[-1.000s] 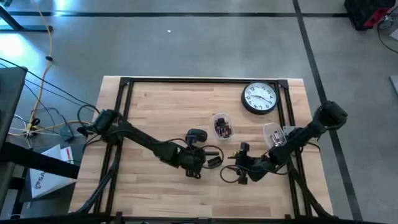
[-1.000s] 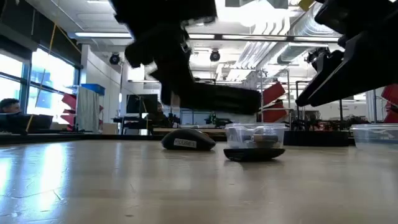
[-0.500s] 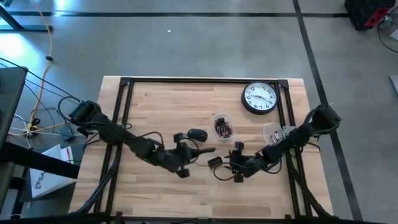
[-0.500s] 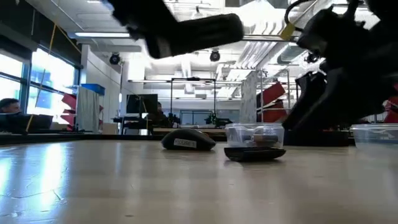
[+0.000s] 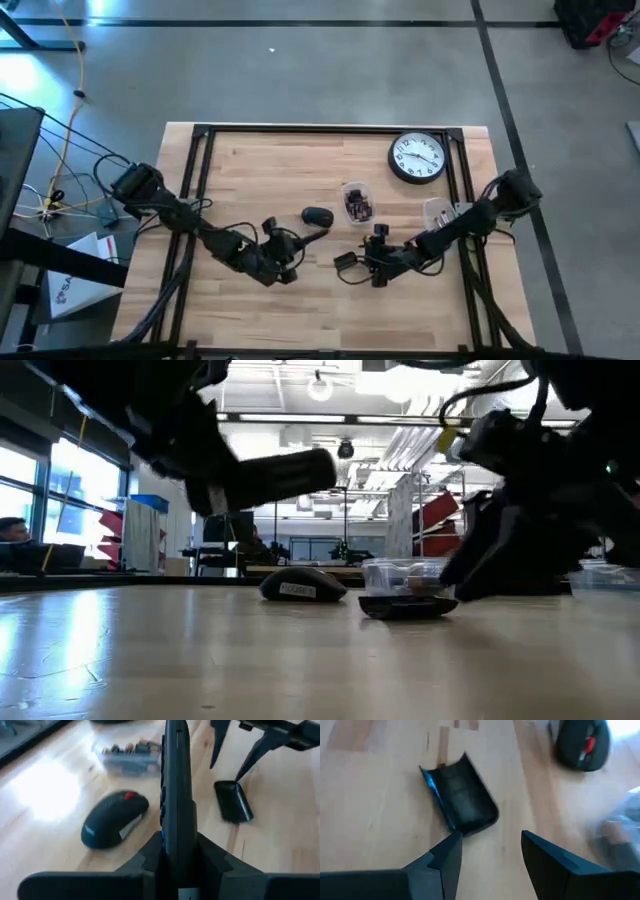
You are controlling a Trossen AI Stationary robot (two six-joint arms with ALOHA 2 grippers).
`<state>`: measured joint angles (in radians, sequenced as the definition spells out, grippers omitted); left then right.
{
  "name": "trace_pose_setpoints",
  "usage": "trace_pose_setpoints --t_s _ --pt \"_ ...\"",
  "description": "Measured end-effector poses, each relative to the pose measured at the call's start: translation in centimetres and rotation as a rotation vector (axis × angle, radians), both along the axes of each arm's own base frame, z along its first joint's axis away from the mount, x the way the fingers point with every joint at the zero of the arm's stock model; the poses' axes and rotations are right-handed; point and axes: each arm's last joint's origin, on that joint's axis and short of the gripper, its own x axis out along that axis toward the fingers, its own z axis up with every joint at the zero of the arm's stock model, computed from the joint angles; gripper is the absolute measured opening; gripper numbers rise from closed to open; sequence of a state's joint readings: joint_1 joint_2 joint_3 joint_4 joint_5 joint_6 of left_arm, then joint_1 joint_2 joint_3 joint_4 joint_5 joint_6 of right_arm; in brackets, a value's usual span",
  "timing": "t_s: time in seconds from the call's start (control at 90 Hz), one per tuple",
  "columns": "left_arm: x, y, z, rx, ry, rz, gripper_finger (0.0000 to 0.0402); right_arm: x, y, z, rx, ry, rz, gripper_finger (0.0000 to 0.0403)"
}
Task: Insert battery
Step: Remove the black cover of the remote
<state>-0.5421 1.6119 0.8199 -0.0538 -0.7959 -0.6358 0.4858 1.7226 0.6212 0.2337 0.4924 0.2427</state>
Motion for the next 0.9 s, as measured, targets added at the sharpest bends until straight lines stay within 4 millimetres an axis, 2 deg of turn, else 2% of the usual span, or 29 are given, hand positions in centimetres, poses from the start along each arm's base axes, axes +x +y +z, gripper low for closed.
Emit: trace_pose_setpoints --t_s 0.178,0.344,0.633,0.9 --pt "-1.2 -1.0 -0.7 -0.075 -0.018 0.013 0.0053 1.1 0.7 -1.4 0.063 -0.069 0.014 0.0171" --pt "-2.0 -1.9 -1.0 -0.128 -0.031 0.013 0.0053 2.9 2.1 -1.4 0.075 -0.095 0.049 0.0171" --pt "-2.4 -2.7 -1.1 -0.189 -0.031 -0.004 0.0055 6.7 5.4 0.8 0.123 -0.163 0.153 0.0171" --pt "-3.0 -3.4 -1.3 -0.239 0.037 -0.074 0.0054 7.5 8.8 3.5 0.105 -0.100 0.154 0.0171"
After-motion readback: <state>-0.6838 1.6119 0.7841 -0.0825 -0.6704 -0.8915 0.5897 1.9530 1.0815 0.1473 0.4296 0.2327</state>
